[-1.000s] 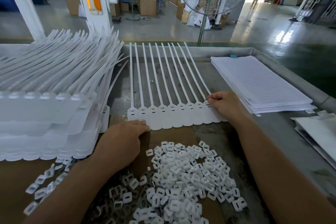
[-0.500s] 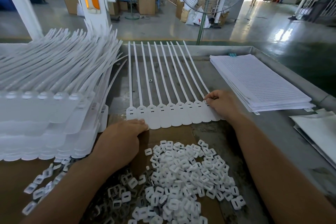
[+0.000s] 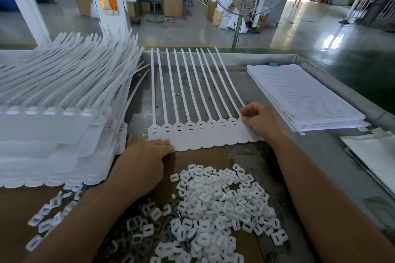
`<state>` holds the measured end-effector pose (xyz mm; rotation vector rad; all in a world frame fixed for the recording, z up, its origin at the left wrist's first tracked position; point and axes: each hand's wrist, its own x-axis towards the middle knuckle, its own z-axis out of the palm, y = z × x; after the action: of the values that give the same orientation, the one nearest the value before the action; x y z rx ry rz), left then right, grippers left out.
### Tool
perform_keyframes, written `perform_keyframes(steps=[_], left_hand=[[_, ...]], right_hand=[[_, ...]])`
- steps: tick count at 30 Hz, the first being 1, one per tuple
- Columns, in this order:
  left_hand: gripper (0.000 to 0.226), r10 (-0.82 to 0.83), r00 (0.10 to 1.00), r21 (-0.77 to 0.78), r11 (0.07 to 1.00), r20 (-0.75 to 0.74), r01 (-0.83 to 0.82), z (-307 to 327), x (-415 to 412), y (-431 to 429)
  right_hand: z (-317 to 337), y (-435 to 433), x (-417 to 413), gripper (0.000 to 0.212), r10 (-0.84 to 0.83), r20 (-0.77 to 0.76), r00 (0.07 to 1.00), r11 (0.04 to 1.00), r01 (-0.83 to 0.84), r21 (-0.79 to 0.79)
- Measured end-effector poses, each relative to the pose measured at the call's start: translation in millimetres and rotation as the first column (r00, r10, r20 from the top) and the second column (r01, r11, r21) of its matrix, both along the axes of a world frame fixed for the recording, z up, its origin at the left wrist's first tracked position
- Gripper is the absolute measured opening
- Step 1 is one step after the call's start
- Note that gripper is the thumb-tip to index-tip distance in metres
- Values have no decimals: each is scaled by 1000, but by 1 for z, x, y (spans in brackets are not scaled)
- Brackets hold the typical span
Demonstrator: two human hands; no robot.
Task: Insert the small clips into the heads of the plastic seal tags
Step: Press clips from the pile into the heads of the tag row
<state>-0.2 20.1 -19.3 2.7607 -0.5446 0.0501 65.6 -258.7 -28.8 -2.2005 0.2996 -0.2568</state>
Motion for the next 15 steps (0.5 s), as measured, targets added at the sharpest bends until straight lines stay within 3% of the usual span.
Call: perform_keyframes(steps=[8,15], left_hand=[[53,2,1000,-7,1000,16,-2,-1,0,0],[52,-4,1000,-5,1000,4,4,-1,-1,-1]], right_hand=[[12,3,5,28,-49,-88,995,998,46,-30],[5,2,5,29,-73,-54,996,996,70,-63]])
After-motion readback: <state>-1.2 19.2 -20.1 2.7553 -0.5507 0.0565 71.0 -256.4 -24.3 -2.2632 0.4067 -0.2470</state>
